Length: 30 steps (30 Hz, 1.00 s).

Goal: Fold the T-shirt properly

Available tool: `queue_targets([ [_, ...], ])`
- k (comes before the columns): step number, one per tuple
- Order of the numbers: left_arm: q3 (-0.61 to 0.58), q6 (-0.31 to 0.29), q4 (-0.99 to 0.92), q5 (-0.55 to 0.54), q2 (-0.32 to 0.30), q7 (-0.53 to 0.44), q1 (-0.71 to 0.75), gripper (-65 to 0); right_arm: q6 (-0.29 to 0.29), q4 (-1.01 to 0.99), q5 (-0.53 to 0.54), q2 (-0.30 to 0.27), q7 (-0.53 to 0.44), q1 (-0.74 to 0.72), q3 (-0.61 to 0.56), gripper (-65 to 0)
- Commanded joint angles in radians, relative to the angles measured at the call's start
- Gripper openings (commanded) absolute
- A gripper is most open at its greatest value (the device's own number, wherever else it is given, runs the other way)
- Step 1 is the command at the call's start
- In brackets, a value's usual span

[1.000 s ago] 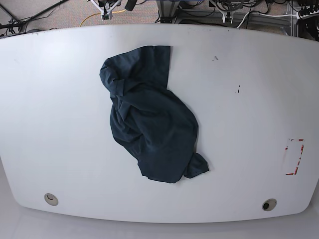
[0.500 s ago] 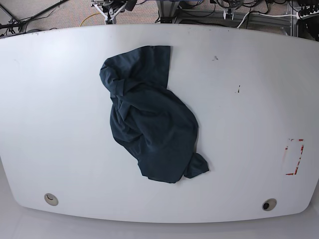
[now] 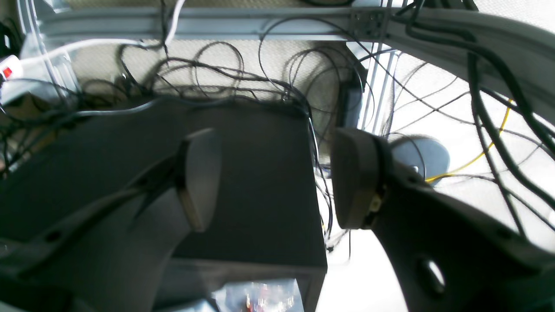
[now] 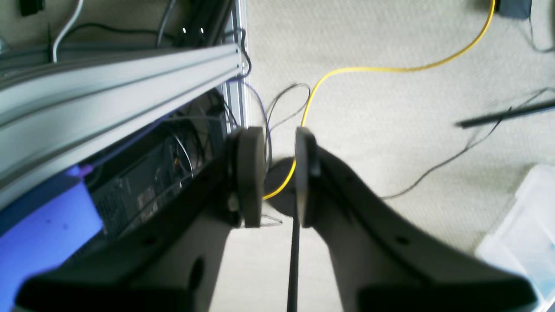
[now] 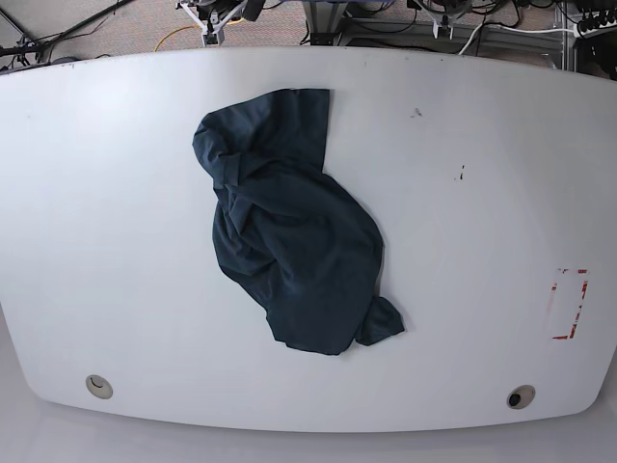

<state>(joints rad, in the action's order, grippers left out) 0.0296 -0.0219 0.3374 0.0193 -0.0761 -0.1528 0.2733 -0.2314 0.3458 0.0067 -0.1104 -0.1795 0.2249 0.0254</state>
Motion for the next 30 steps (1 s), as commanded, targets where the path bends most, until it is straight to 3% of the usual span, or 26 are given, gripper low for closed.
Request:
queue_targets([
  [1, -0.001, 0.006, 0.064, 0.0, -0.004, -0.001, 0.048, -28.1, -0.004, 0.075, 0.005, 0.015, -0.012, 0.06, 0.003, -52.8],
  [12, 0.003, 0.007, 0.236, -0.008, -0.038, -0.001, 0.166, -28.3, -0.004, 0.373, 0.005, 0.044, 0.005, 0.282, 0.006, -52.8],
  [23, 0.005, 0.007, 0.619, -0.009, -0.103, -0.001, 0.429, -28.3, 0.002, 0.651, 0.009, 0.045, 0.005, 0.505, 0.008, -52.8],
  [30, 0.006, 0.007, 0.843, -0.009, -0.132, -0.001, 0.59, -28.3, -0.007, 0.884, 0.137, 0.045, 0.007, 0.675, 0.071, -52.8],
])
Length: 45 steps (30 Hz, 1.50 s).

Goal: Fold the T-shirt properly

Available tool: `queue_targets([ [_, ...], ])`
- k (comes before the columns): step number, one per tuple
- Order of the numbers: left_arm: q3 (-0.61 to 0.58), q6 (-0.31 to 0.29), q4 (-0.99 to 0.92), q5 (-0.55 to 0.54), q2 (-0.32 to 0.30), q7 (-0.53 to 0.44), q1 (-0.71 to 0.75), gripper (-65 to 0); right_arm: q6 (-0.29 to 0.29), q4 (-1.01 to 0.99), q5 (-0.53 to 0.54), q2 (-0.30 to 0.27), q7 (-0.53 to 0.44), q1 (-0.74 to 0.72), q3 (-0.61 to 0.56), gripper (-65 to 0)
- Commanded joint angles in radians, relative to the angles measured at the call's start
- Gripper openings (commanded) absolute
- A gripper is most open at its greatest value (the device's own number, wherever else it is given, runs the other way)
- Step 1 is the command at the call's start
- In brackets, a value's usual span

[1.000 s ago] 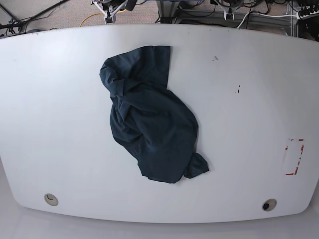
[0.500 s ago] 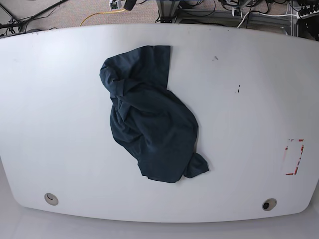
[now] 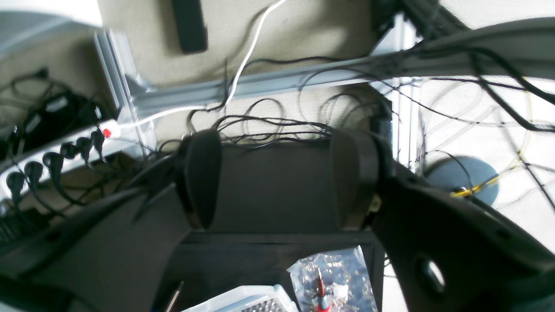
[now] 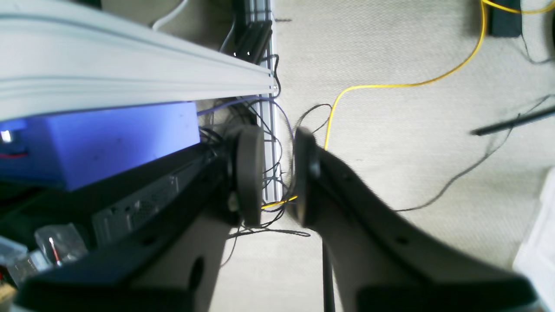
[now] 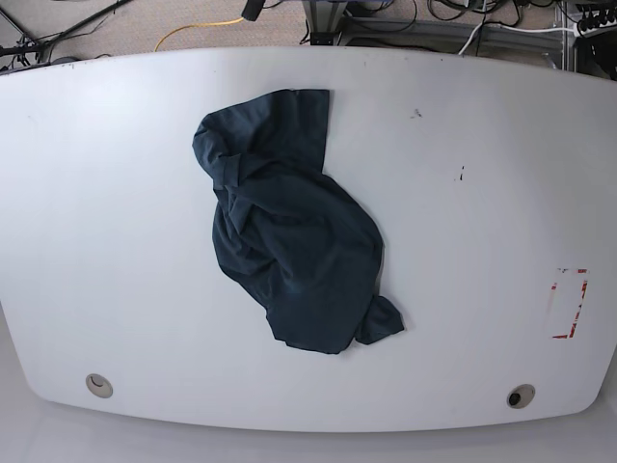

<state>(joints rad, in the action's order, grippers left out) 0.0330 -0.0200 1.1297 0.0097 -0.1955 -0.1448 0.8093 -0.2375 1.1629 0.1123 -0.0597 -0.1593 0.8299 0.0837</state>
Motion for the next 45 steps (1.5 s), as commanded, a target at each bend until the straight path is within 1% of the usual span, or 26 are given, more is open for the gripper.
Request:
queue_targets([
  [1, 0.003, 0.005, 0.08, -0.001, -0.017, -0.009, 0.077, -28.3, -0.001, 0.096, 0.046, -0.009, -0.013, 0.091, 0.015, -52.8],
  [3, 0.003, 0.005, 0.143, -0.026, -0.031, -0.009, 0.115, -28.3, -0.001, 0.15, 0.073, -0.009, -0.013, 0.13, 0.02, -52.8],
  [7, 0.003, 0.005, 0.289, -0.127, -0.074, -0.009, 0.209, -28.3, -0.001, 0.279, 0.109, -0.012, -0.013, 0.225, 0.02, -52.8],
  [11, 0.003, 0.007, 0.419, -0.215, -0.124, -0.009, 0.29, -28.3, -0.001, 0.4, 0.117, -0.012, -0.013, 0.306, 0.021, -52.8],
  [14, 0.017, 0.009, 0.505, -0.258, -0.146, -0.009, 0.342, -28.3, -0.001, 0.48, 0.117, -0.012, -0.013, 0.355, 0.021, -52.8],
  [18, 0.095, 0.009, 0.619, -0.284, -0.146, -0.009, 0.414, -28.3, 0.0, 0.567, 0.117, -0.009, -0.013, 0.391, 0.035, -52.8],
  [23, 0.153, 0.009, 0.725, -0.284, -0.143, -0.009, 0.456, -28.3, -0.001, 0.645, 0.117, -0.009, -0.013, 0.394, 0.066, -52.8],
  [25, 0.183, 0.009, 0.76, -0.284, -0.115, -0.009, 0.468, -28.3, -0.001, 0.682, 0.117, -0.01, -0.013, 0.391, 0.084, -52.8],
  [28, 0.224, 0.005, 0.797, -0.284, -0.072, -0.009, 0.467, -28.3, -0.003, 0.736, 0.117, -0.012, -0.013, 0.355, 0.118, -52.8],
  [30, 0.235, 0.005, 0.803, -0.282, -0.055, -0.009, 0.463, -28.2, -0.003, 0.759, 0.117, -0.012, -0.013, 0.326, 0.13, -52.8],
  [34, 0.23, 0.005, 0.804, -0.282, -0.046, -0.009, 0.431, -27.8, -0.003, 0.767, 0.106, -0.015, -0.013, 0.225, 0.129, -52.8],
  [36, 0.23, 0.005, 0.804, -0.282, -0.043, -0.008, 0.422, -27.8, -0.013, 0.767, 0.106, -0.03, -0.007, 0.18, 0.129, -52.2],
  [39, 0.23, 0.005, 0.804, -0.282, -0.011, -0.008, 0.411, -27.8, -0.053, 0.768, 0.114, -0.07, 0.057, 0.119, 0.124, -52.2],
  [40, 0.233, 0.005, 0.804, -0.282, 0.006, -0.008, 0.405, -27.8, -0.07, 0.771, 0.116, -0.079, 0.1, 0.087, 0.123, -52.2],
  [42, 0.236, 0.005, 0.804, -0.277, 0.024, -0.008, 0.402, -27.8, -0.095, 0.79, 0.116, -0.085, 0.158, 0.032, 0.124, -52.0],
  [44, 0.236, 0.005, 0.804, -0.277, 0.026, -0.008, 0.402, -27.6, -0.136, 0.802, 0.116, -0.087, 0.243, -0.027, 0.127, -51.8],
  [45, 0.236, 0.005, 0.804, -0.277, 0.024, -0.008, 0.402, -27.6, -0.148, 0.805, 0.116, -0.088, 0.271, -0.05, 0.129, -51.8],
])
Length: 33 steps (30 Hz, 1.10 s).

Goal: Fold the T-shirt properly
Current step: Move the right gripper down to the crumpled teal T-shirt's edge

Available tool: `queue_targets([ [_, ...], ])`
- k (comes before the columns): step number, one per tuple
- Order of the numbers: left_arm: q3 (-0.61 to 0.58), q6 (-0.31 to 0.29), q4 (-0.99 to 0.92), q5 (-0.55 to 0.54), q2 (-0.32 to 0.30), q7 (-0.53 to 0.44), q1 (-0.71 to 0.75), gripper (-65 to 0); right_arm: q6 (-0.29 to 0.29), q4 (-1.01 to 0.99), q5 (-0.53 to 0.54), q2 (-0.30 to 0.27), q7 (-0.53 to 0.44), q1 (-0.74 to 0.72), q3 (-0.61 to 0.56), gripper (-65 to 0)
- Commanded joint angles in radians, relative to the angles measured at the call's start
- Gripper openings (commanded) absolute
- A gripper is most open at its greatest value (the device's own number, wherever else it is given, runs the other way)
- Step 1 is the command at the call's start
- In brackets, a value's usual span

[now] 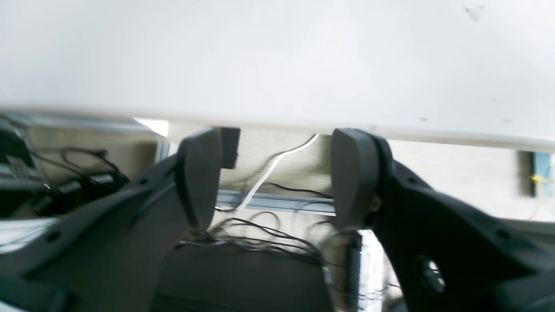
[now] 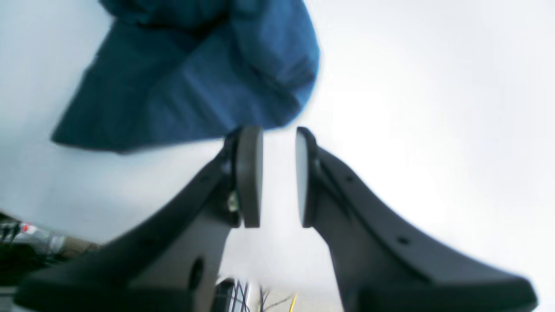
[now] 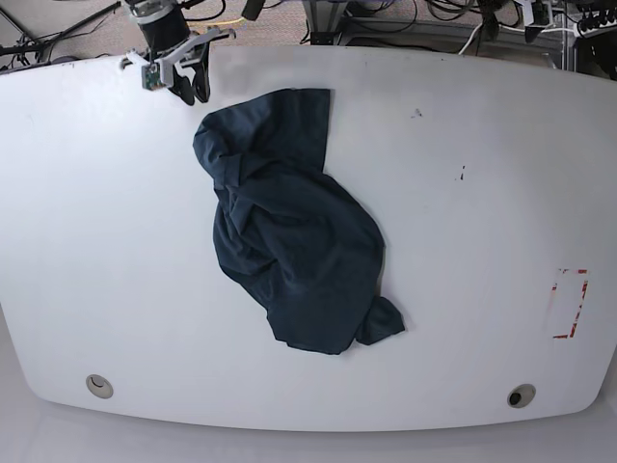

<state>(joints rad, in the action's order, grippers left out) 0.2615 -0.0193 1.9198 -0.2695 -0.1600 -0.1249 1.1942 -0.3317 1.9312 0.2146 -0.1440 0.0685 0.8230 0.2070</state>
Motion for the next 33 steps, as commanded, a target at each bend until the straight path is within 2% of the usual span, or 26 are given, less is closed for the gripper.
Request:
queue_targets([
  [1, 0.008, 0.005, 0.014, 0.002, -0.01, -0.026, 0.017, -26.5, -0.077, 0.041, 0.013, -0.004, 0.092, -0.083, 0.007, -51.7],
  [4, 0.008, 0.005, 0.014, 0.002, -0.003, -0.026, 0.017, -20.6, -0.126, 0.047, 0.013, -0.006, 0.198, -0.152, 0.009, -48.5],
  [7, 0.005, 0.006, 0.008, 0.002, -0.003, -0.026, 0.017, -15.7, -0.177, 0.049, 0.013, -0.006, 0.279, -0.212, 0.027, -39.5],
  [10, 0.005, 0.008, 0.008, 0.005, -0.005, -0.025, 0.002, -15.4, -0.225, 0.05, 0.013, 0.001, 0.356, -0.29, 0.05, -29.3],
  [13, 0.003, 0.005, 0.007, 0.006, -0.011, -0.023, -0.03, -15.6, -0.263, 0.05, 0.013, -0.001, 0.451, -0.353, 0.052, -23.9],
  [19, 0.002, 0.005, 0.005, 0.006, -0.059, -0.023, -0.063, -15.6, -0.366, 0.055, 0.013, -0.004, 0.633, -0.476, 0.053, -23.3],
  [27, 0.006, 0.005, 0.0, 0.008, -0.069, -0.014, -0.115, -15.6, -0.366, 0.053, 0.013, 0.001, 0.807, -0.592, 0.068, -23.3],
  [33, 0.006, 0.003, -0.006, 0.008, -0.08, 0.095, -0.173, -15.6, -0.366, 0.05, 0.015, 0.002, 0.858, -0.623, 0.047, -23.3],
])
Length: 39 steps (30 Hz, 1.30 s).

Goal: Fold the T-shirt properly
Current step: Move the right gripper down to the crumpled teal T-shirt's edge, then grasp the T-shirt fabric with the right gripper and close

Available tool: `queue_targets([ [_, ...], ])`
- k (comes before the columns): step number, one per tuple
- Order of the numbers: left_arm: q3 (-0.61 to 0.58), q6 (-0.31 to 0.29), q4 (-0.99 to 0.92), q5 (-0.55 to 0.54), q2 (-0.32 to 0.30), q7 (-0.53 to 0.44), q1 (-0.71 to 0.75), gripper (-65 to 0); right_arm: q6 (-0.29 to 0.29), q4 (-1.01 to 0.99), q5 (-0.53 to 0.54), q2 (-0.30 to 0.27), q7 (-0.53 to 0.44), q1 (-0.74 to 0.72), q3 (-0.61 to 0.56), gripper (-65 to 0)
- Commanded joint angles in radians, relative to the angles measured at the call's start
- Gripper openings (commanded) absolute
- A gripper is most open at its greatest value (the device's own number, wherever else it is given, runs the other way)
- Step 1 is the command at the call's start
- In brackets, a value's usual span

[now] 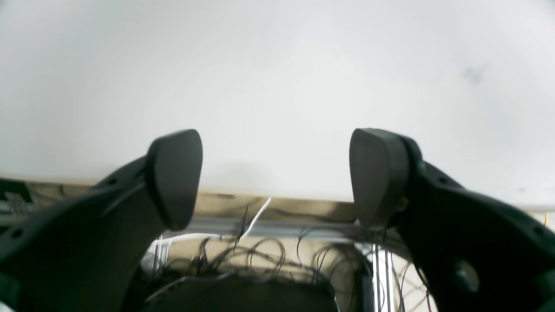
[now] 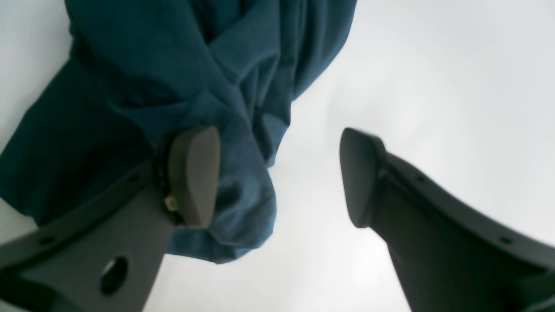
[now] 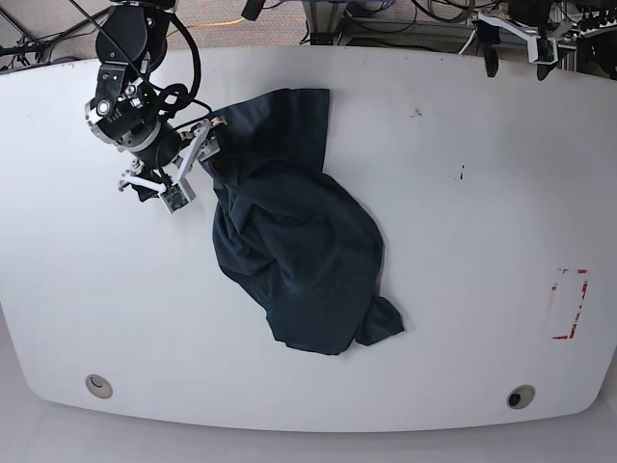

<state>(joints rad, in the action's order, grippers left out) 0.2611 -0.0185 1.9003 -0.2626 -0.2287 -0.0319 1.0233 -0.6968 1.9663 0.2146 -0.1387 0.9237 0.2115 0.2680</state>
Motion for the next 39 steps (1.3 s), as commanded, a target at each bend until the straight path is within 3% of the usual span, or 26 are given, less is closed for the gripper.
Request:
queue_targets([
  [1, 0.007, 0.002, 0.014, 0.001, -0.011, 0.016, -0.008, -15.7, -0.001, 0.015, 0.015, -0.005, 0.021, -0.011, -0.023, -23.3],
  [5, 0.004, 0.002, 0.012, 0.001, -0.011, 0.04, -0.022, -15.7, -0.001, 0.017, 0.015, -0.005, 0.088, -0.011, -0.06, -23.3],
  [12, 0.0, 0.002, 0.012, 0.0, -0.011, 0.043, -0.044, -15.7, -0.001, 0.015, 0.015, 0.034, 0.09, 0.001, -0.062, -23.3],
  [23, -0.004, 0.002, 0.011, 0.0, -0.011, 0.043, -0.068, -15.7, -0.001, 0.015, 0.015, 0.038, 0.09, 0.038, -0.164, -23.5],
  [31, -0.006, 0.002, -0.032, 0.0, -0.01, 0.043, -0.07, -15.7, -0.001, 0.066, 0.015, 0.029, 0.09, 0.096, -0.25, -27.6],
  [39, -0.006, 0.002, -0.078, 0.0, -0.01, 0.043, -0.071, -15.7, -0.001, 0.071, 0.015, -0.026, 0.084, 0.154, -0.345, -30.1],
])
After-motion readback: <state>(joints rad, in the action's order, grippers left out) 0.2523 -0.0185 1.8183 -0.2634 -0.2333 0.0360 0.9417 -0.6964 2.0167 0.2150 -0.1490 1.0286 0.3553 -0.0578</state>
